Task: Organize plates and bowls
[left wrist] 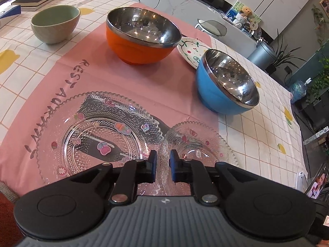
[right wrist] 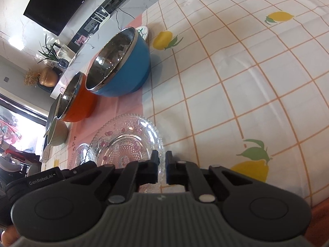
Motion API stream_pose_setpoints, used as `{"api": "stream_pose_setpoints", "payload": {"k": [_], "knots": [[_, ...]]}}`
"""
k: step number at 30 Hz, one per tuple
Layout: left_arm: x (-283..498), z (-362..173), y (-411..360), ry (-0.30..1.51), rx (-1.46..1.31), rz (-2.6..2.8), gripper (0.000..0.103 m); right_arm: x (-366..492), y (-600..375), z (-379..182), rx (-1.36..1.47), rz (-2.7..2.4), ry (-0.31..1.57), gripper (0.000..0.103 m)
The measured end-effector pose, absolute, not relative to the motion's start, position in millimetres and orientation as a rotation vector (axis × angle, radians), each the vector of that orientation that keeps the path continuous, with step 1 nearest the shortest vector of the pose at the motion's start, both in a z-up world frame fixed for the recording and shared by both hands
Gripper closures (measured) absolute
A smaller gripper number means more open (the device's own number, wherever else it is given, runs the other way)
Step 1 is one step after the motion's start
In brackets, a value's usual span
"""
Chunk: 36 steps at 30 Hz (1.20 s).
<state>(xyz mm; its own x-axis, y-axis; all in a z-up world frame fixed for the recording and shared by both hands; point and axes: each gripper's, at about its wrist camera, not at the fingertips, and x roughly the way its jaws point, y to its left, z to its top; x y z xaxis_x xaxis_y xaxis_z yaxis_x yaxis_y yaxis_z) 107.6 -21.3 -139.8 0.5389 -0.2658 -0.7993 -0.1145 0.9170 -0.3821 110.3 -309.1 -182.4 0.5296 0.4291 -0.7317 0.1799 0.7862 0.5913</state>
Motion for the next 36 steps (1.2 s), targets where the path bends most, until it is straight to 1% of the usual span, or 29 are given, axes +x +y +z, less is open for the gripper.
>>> {"api": "stream_pose_setpoints", "payload": {"k": [2,9,18,25,36], "knots": [[106.3,-135.7,-18.8,0.995,-0.415,-0.093,0.092,109.7,-308.4,-180.0,0.679,0.168,1.017,0.100],[105.1,-115.8,3.9,0.993,-0.404,-0.062,0.092,113.2,-294.5,-170.8,0.709,0.203,1.008,0.100],[103.1,-99.1,59.1,1.015,-0.427,0.067,0.091,134.5,-235.5,-160.4,0.681,0.315,1.020,0.100],[103.1,-106.9,86.9,1.038,-0.482,0.164,0.090,150.1,-192.3,-160.7,0.603,0.372,1.040,0.100],[109.3,-122.7,87.4,1.130,-0.469,0.197,0.089,156.7,-177.5,-160.2,0.475,0.370,1.046,0.100]]}}
